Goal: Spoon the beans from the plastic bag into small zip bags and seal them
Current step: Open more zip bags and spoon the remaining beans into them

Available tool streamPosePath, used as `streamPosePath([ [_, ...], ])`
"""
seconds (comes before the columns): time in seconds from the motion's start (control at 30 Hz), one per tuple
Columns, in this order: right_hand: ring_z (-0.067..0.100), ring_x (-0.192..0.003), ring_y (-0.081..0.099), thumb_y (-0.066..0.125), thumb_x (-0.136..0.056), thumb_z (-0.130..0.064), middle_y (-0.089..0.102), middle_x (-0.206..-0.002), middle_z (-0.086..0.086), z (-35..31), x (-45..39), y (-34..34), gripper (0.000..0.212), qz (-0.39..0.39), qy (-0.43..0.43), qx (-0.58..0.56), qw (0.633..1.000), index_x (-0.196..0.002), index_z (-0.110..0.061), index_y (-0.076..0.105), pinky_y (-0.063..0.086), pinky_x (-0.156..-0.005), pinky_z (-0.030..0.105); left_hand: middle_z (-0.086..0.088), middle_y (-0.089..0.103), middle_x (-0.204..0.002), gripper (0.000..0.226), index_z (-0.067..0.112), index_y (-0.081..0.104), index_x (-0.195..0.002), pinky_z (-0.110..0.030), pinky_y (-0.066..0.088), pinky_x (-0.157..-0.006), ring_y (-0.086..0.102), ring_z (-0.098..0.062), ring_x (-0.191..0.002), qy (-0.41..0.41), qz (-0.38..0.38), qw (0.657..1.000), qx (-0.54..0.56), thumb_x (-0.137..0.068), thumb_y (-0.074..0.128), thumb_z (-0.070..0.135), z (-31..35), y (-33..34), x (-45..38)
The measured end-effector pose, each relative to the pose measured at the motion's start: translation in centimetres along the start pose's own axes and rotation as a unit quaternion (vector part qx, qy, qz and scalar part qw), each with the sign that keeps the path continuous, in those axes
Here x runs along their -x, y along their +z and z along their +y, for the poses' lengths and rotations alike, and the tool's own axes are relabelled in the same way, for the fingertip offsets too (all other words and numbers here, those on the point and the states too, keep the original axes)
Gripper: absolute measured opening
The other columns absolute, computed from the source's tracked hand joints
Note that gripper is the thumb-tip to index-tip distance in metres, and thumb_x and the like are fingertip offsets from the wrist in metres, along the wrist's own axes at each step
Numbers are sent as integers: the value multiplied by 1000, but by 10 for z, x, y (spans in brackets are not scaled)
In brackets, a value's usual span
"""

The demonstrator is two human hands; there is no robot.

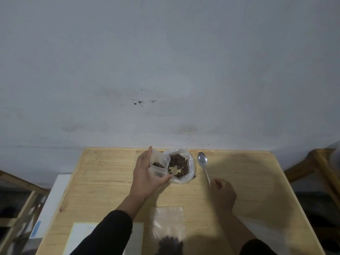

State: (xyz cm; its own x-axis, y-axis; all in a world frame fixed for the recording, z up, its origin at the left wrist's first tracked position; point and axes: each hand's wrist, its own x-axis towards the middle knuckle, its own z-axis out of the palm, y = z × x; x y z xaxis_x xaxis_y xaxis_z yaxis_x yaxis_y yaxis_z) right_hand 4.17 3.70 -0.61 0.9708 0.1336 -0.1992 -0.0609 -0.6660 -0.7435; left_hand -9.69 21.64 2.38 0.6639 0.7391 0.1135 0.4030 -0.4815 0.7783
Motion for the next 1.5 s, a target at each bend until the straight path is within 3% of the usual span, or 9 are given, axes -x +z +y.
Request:
streamPosePath([
  [0.17,1,-69,59,64,-85,-14,69,-81,-1,-53,20,-12,11,-53,-173,-69,981,-92,-12,72,39,-62,0,-3,40,-136,116,22,21,-148,-27,39,-103,38,-12,-126,29,16,999,3,-55,88,42,7,-4,1],
  [0.27,-11,-73,61,67,-83,-10,64,-79,-17,-92,38,-19,17,-128,-284,-102,945,-98,-16,71,43,-64,0,0,38,-137,114,26,21,-147,-22,38,-100,38,-8,-125,35,24,999,28,-56,86,43,17,-6,1],
  [0.4,8,-72,61,70,-77,-22,65,-83,-5,-116,52,-25,20,-183,-379,-101,902,-96,-20,73,50,-67,13,3,41,-135,106,29,22,-146,-24,42,-98,38,-2,-123,65,47,995,55,-58,72,60,31,-12,1],
  [0.67,-4,-71,55,64,-84,-11,65,-86,-4,-144,49,-47,8,-158,-416,26,895,-86,-13,72,39,-69,1,9,41,-128,109,25,28,-146,-14,38,-96,37,13,-115,95,64,989,96,-56,83,52,55,-36,-2],
  [0.87,-2,-72,57,61,-86,-8,66,-80,-9,-158,43,-72,14,-125,-415,-20,901,-82,-21,66,37,-65,1,18,63,-92,27,34,62,-97,-10,45,-81,59,3,-87,62,129,980,139,-75,76,32,73,-57,2],
  [0.97,-2,-75,61,60,-88,-11,67,-81,-8,-162,50,-81,18,-139,-383,-85,909,-90,-28,64,40,-66,1,10,68,-77,13,33,62,-82,-21,51,-72,63,-5,-76,36,121,970,206,-80,73,27,86,-62,6],
  [1.17,12,-80,65,62,-87,-9,67,-85,1,-154,59,-91,30,-151,-358,-161,907,-91,-39,63,52,-75,18,4,67,-68,22,34,57,-95,-18,52,-72,67,-10,-74,11,123,947,296,-83,70,21,106,-64,14],
  [1.33,1,-71,62,61,-85,-2,69,-78,-10,-155,60,-99,25,-180,-329,-187,908,-79,-25,70,49,-71,13,10,65,-68,16,30,61,-91,-15,46,-61,64,-7,-67,56,113,957,263,-87,65,16,115,-67,20],
  [1.5,0,-74,63,68,-81,-5,72,-79,-9,-153,60,-104,21,-200,-309,-179,912,-77,-25,73,49,-71,14,15,71,-85,18,28,71,-89,-17,52,-71,66,-2,-78,56,56,958,277,-88,64,12,116,-70,25],
])
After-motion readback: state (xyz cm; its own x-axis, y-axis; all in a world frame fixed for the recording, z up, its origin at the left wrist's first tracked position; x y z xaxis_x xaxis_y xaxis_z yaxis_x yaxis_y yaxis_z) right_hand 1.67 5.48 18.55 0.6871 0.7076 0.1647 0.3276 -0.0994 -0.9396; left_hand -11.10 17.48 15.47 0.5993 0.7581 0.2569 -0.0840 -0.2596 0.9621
